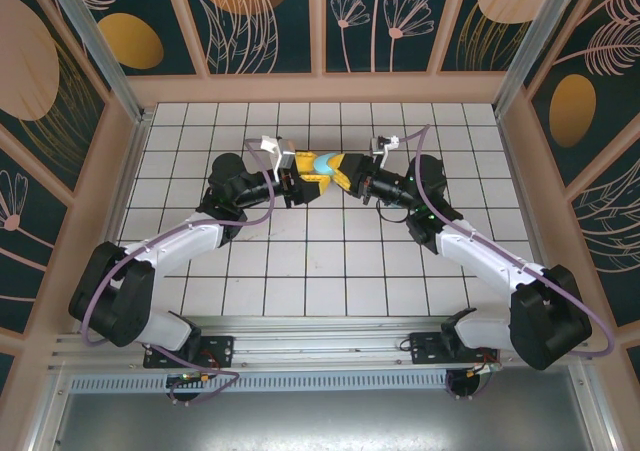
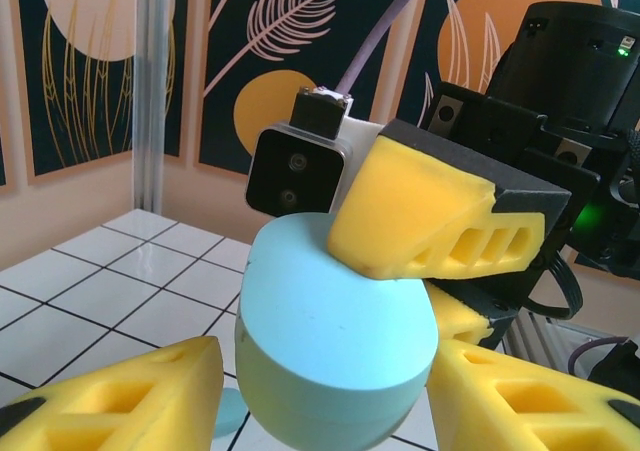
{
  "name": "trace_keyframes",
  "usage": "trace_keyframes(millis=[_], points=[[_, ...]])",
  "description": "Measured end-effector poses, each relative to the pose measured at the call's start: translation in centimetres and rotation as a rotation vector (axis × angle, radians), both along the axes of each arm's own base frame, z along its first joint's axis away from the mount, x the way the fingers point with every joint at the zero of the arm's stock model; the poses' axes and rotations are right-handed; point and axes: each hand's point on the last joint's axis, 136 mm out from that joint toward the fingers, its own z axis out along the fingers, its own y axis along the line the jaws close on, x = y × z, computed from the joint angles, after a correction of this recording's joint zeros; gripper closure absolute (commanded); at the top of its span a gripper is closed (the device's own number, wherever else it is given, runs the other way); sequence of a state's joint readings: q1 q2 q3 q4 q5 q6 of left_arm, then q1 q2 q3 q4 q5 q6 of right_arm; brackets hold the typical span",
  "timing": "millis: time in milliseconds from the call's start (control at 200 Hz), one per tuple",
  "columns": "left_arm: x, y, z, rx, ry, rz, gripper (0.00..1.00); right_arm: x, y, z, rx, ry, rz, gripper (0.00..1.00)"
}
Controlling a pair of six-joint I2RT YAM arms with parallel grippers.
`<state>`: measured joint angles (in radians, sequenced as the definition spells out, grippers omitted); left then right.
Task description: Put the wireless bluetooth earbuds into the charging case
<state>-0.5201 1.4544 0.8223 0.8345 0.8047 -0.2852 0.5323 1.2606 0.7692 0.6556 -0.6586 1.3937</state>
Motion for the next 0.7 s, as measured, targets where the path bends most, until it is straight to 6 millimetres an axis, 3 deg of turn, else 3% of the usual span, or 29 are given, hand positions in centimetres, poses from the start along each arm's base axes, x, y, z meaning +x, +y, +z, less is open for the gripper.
trace_keyframes(millis=[205, 360, 701], points=[[0.06, -0.05, 0.11, -0.003, 0.003, -0.001, 0.52, -0.05, -0.03, 0.12, 0.002, -0.003, 0.0, 0.88], [0.02, -0.16, 0.07, -0.004, 0.007, -0.012, 0.65, 0.06, -0.1, 0.16, 0.003, -0.003, -0.008, 0.86], [-0.15, -0.16, -0.21, 0.007, 0.016, -0.021, 0.74, -0.37, -0.54, 0.35, -0.025, -0.031, -0.017, 0.43]])
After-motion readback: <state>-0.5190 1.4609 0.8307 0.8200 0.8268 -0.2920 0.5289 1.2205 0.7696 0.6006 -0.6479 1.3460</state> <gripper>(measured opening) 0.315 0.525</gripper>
